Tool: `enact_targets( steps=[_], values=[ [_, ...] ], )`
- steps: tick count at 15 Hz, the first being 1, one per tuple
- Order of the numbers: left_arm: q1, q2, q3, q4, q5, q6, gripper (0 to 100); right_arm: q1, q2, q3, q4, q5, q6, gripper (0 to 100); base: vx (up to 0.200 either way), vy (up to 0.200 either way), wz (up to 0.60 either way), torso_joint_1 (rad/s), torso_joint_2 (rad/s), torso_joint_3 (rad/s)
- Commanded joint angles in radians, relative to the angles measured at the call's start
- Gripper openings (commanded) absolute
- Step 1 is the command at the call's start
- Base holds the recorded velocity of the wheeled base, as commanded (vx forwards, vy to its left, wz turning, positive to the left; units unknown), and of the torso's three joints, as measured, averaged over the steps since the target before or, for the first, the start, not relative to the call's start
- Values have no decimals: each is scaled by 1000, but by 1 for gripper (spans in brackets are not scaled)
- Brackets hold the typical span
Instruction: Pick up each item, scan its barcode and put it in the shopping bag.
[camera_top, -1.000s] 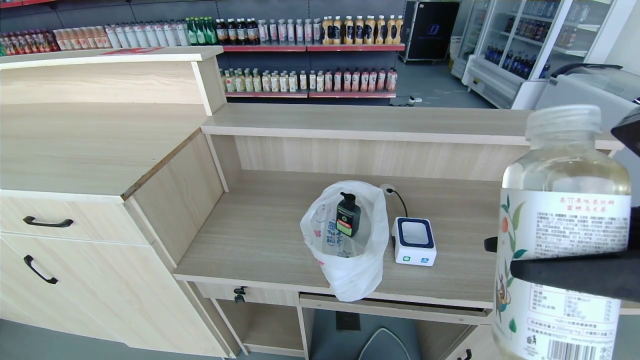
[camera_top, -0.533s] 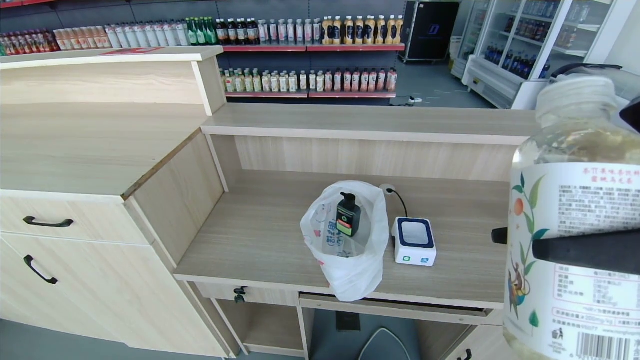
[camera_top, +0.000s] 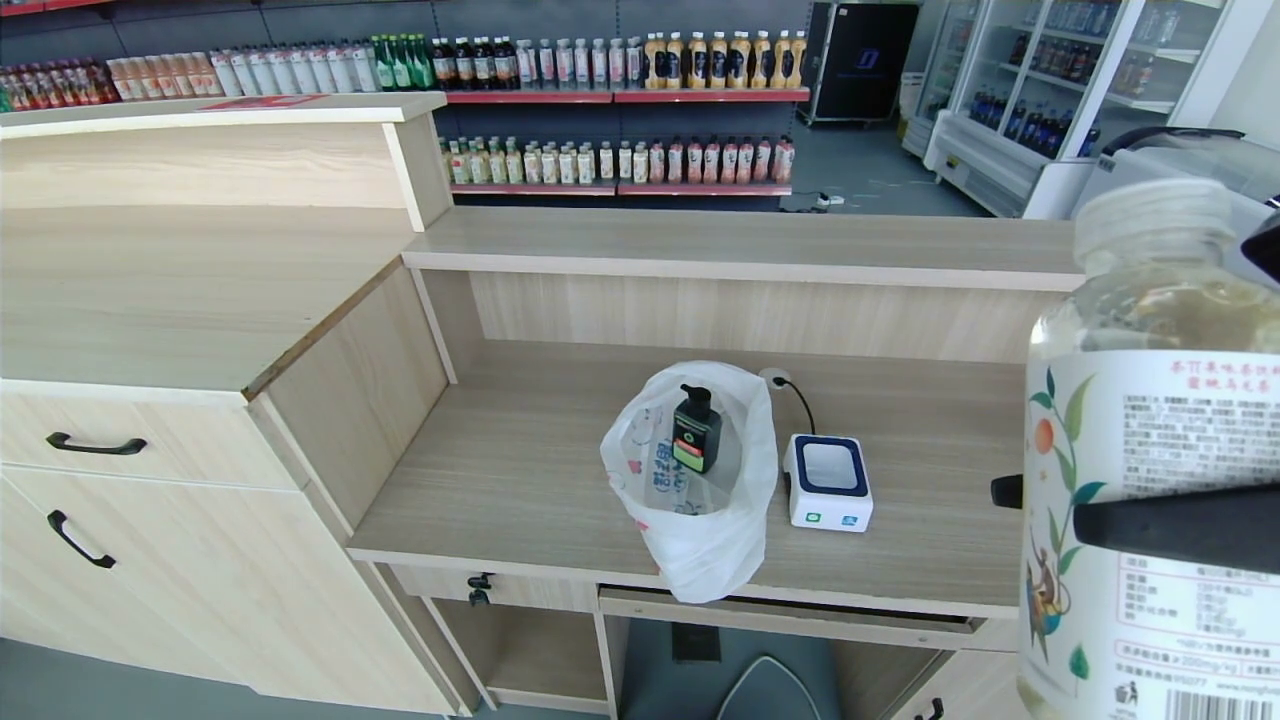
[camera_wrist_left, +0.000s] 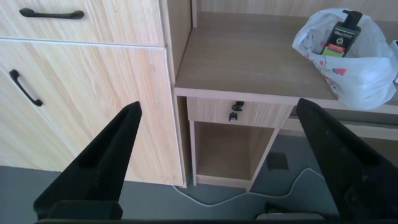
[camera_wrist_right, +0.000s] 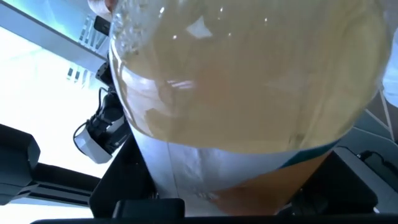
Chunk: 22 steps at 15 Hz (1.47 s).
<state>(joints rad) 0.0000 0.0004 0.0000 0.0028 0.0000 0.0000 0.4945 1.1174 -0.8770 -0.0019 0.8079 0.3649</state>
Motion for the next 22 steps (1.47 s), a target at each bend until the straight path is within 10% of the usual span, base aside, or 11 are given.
enact_targets(
  steps=[1, 10, 14, 19, 22],
  values=[
    [0, 0, 0, 0, 0, 0, 100, 1, -2, 0, -1, 1, -3, 0, 0, 0, 0, 0, 0, 0],
    [0, 0, 0, 0, 0, 0, 100, -5, 2, 1, -3, -13, -23, 0, 0, 0, 0, 0, 0, 0],
    [0, 0, 0, 0, 0, 0, 100, -168, 159, 32, -90, -226, -491, 0, 0, 0, 0, 0, 0, 0],
    [0, 0, 0, 0, 0, 0, 100, -461, 446, 234, -701, -228, -1089, 0, 0, 0, 0, 0, 0, 0],
    [0, 0, 0, 0, 0, 0, 100, -508, 578, 237, -888, -226, -1230, 0, 0, 0, 0, 0, 0, 0]
  ],
)
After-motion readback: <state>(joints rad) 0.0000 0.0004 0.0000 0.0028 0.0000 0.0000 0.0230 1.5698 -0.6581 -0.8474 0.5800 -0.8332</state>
